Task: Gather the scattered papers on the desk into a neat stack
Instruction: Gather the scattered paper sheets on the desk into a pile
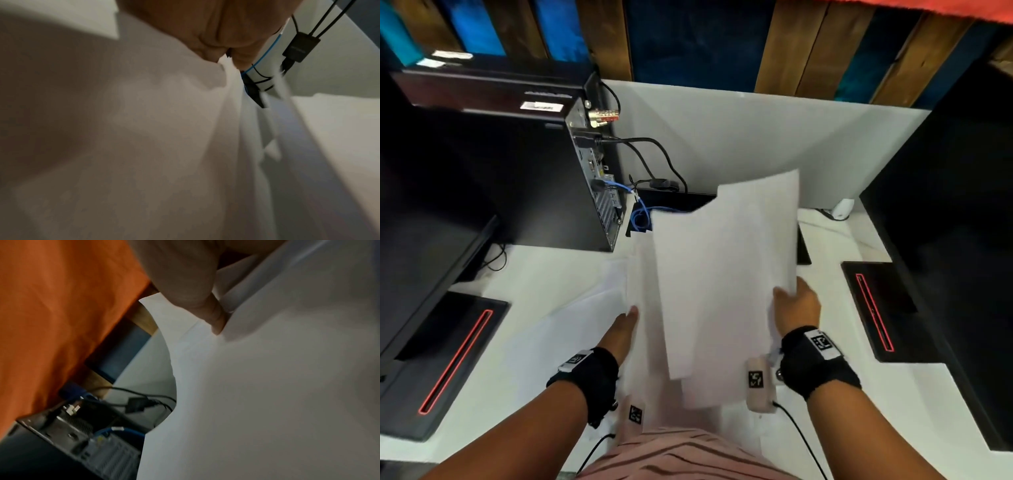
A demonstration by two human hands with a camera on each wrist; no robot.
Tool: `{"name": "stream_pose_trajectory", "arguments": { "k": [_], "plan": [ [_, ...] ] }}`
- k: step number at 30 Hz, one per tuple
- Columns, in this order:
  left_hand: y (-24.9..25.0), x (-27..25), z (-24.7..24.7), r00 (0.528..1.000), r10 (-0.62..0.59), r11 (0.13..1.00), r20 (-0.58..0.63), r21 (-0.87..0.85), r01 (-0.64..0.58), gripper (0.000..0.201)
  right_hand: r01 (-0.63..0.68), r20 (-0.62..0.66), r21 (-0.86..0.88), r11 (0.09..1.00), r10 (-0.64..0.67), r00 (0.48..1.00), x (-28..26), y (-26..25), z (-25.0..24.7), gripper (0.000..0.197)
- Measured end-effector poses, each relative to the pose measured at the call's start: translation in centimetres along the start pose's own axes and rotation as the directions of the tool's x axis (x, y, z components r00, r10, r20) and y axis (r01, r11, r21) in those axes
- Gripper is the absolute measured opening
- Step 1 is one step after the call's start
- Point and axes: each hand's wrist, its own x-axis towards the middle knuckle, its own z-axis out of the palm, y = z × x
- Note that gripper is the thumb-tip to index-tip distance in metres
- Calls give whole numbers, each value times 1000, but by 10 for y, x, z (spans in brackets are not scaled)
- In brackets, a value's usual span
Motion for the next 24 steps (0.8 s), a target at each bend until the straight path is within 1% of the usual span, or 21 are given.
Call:
{"name": "stream_pose_trajectory", "arguments": {
  "k": [1,2,5,6,7,9,10,11,12,14,15,17,19,21,22,23,24],
  "plan": [
    [1,-1,1,1000,-20,999,5,-35,20,62,-22,69,-40,999,25,997,-1,10,9,29],
    [2,-1,1,1000,-7,999,16,-54,8,66,-44,142,-77,996,54,988,-2,19,18,32],
    [-4,0,3,996,81,996,37,-25,-80,93,-91,335,-145,985,135,932,-14,40,42,49],
    [-7,1,4,995,93,995,43,-21,-92,91,-99,376,-158,982,153,914,-18,44,48,56],
    [-8,1,6,994,97,995,48,-14,-96,81,-104,406,-165,981,164,899,-22,48,53,61],
    [-7,-2,9,994,102,995,37,-2,-102,66,-114,452,-179,977,185,873,-26,52,58,63],
    [-7,-3,10,993,109,994,38,-10,-109,65,-126,462,-183,975,198,864,-26,53,59,61],
    [-6,-3,10,993,111,994,45,-20,-111,65,-137,456,-172,975,203,866,-24,54,58,58],
    [-6,-4,10,991,122,992,58,-35,-121,64,-162,432,-149,975,212,876,-21,55,55,58],
    [-4,-4,7,988,135,989,72,-67,-130,62,-207,344,-96,974,228,911,-13,58,47,61],
    [-3,-5,7,988,135,988,79,-82,-128,60,-211,294,-81,974,226,929,-8,59,43,58],
    [-3,-3,5,989,126,987,83,-115,-116,58,-203,220,-73,977,214,952,2,64,36,44],
    [-3,-1,3,990,105,990,93,-105,-95,61,-187,216,-87,979,202,955,10,65,33,38],
    [-2,0,3,988,78,995,131,-68,-70,70,-171,252,-111,979,194,948,15,65,33,34],
    [-2,1,3,985,69,997,159,-47,-62,78,-155,273,-132,979,186,944,17,66,35,29],
    [-1,1,3,981,69,997,183,-33,-64,91,-143,297,-159,977,185,937,19,68,38,19],
    [-3,4,3,978,76,997,196,-27,-71,105,-110,318,-185,977,165,934,20,68,41,16]
  ]
}}
